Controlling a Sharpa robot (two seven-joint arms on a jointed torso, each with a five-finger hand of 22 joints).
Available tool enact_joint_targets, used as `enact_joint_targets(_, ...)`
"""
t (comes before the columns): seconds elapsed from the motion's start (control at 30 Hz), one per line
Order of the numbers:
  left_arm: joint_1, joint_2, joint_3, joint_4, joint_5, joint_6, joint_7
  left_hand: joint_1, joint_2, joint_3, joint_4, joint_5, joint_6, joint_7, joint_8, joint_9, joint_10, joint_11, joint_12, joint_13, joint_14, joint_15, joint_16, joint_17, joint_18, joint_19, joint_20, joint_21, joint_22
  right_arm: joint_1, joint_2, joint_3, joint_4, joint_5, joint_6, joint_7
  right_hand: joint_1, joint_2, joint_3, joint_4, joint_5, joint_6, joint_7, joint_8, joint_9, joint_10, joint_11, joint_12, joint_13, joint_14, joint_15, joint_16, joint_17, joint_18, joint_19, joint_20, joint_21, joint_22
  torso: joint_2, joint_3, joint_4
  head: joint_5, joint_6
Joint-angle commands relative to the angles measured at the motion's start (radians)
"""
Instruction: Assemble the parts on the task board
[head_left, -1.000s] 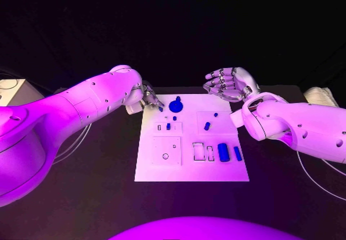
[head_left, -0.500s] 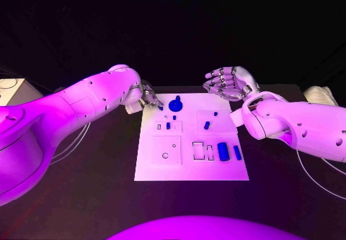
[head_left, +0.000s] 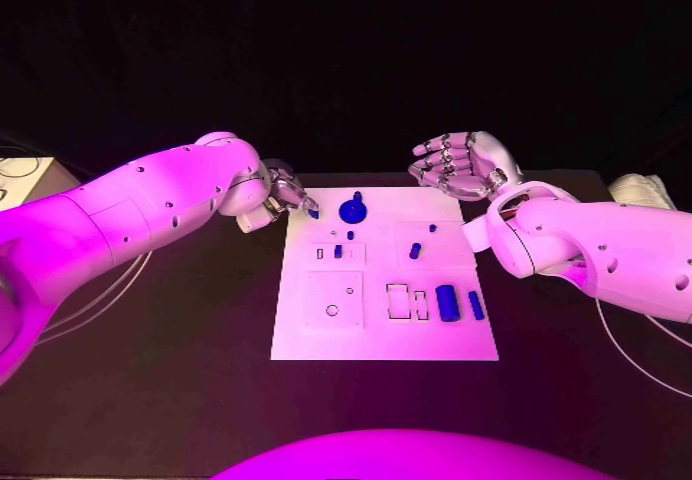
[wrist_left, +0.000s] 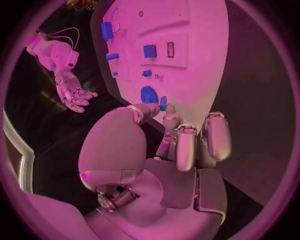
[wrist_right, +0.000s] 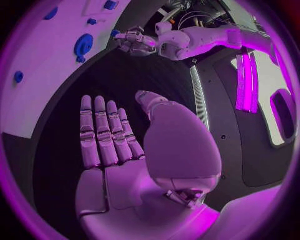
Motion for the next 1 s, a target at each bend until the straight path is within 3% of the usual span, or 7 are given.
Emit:
enact_joint_targets(0.03, 0.002, -0.024, 0.001, 0.052, 0.017, -0.086, 0.004, -0.014, -0.003, 0.176, -0.173, 0.019, 0.019, -0.012, 0.006, 0.101, 0.014, -0.003, 0.006, 0.013, 0.073, -0.007, 0.007, 0.163, -0.020, 0.010, -0.003, 0.007, 0.008, 0.000, -0.002, 0.000, 0.001, 0.000, 0.017, 0.005, -0.007, 0.007, -0.003, -0.005, 0.001, -0.007, 0.051, -0.006, -0.001, -0.006, 0.002, -0.005, -0.001, -0.003, 0.000, -0.004, -0.001, 0.013, -0.007, 0.000, -0.002, -0.001, -0.007, 0.0004, 0.0067, 0.002, -0.004)
enact_joint_targets(0.23, 0.000, -0.071, -0.003, 0.144, 0.002, -0.141, -0.005, -0.044, -0.015, 0.194, -0.193, 0.071, 0.042, -0.021, 0.008, 0.103, 0.052, -0.013, 0.023, 0.054, 0.081, -0.016, 0.015, 0.183, -0.026, 0.031, -0.011, 0.021, 0.033, 0.000, -0.003, 0.000, 0.001, 0.001, 0.019, 0.004, -0.008, 0.007, -0.004, -0.005, 0.001, -0.007, 0.052, -0.006, -0.001, -0.007, 0.002, -0.005, -0.001, -0.004, 0.001, -0.003, -0.002, 0.013, -0.007, 0.000, -0.001, -0.002, -0.012, -0.0001, 0.0093, 0.003, -0.008)
enact_joint_targets(0.4, -0.008, -0.103, -0.014, 0.216, -0.022, -0.182, -0.026, -0.052, -0.017, 0.200, -0.200, 0.087, 0.048, -0.024, 0.008, 0.103, 0.062, -0.016, 0.026, 0.064, 0.082, -0.019, 0.015, 0.183, -0.027, 0.037, -0.014, 0.026, 0.040, -0.001, -0.006, 0.000, 0.001, 0.004, 0.020, 0.003, -0.009, 0.007, -0.004, -0.004, 0.002, -0.007, 0.052, -0.006, -0.001, -0.007, 0.002, -0.005, -0.002, -0.004, 0.001, -0.003, -0.003, 0.013, -0.008, 0.000, -0.001, -0.003, -0.014, 0.0010, 0.0108, 0.006, -0.013)
enact_joint_targets(0.57, -0.017, -0.119, -0.028, 0.260, -0.054, -0.200, -0.036, -0.056, -0.020, 0.204, -0.206, 0.098, 0.053, -0.026, 0.009, 0.103, 0.068, -0.018, 0.029, 0.071, 0.082, -0.021, 0.015, 0.184, -0.029, 0.042, -0.016, 0.029, 0.045, -0.001, -0.007, 0.000, 0.001, 0.004, 0.021, 0.003, -0.009, 0.007, -0.005, -0.004, 0.002, -0.007, 0.052, -0.007, -0.001, -0.007, 0.002, -0.005, -0.002, -0.004, 0.001, -0.003, -0.004, 0.013, -0.008, 0.000, -0.001, -0.003, -0.014, 0.0020, 0.0120, 0.006, -0.014)
enact_joint_targets(0.8, -0.040, -0.129, -0.038, 0.301, -0.109, -0.203, -0.043, -0.060, -0.022, 0.207, -0.211, 0.108, 0.057, -0.028, 0.008, 0.103, 0.073, -0.019, 0.030, 0.075, 0.082, -0.023, 0.015, 0.183, -0.030, 0.045, -0.018, 0.031, 0.049, -0.001, -0.008, 0.000, 0.001, 0.005, 0.022, 0.003, -0.010, 0.007, -0.005, -0.004, 0.002, -0.007, 0.052, -0.007, -0.002, -0.007, 0.003, -0.006, -0.002, -0.004, 0.001, -0.003, -0.005, 0.013, -0.008, 0.001, -0.001, -0.004, -0.012, 0.0011, 0.0100, 0.007, -0.018)
enact_joint_targets(1.0, -0.050, -0.130, -0.046, 0.318, -0.131, -0.195, -0.048, -0.061, -0.023, 0.208, -0.213, 0.112, 0.059, -0.028, 0.008, 0.103, 0.075, -0.020, 0.030, 0.077, 0.083, -0.024, 0.015, 0.184, -0.030, 0.046, -0.019, 0.032, 0.050, -0.002, -0.009, 0.000, 0.001, 0.005, 0.023, 0.003, -0.010, 0.007, -0.005, -0.004, 0.002, -0.007, 0.052, -0.007, -0.002, -0.007, 0.003, -0.006, -0.002, -0.004, 0.001, -0.003, -0.005, 0.013, -0.008, 0.001, -0.001, -0.004, -0.011, 0.0012, 0.0093, 0.009, -0.019)
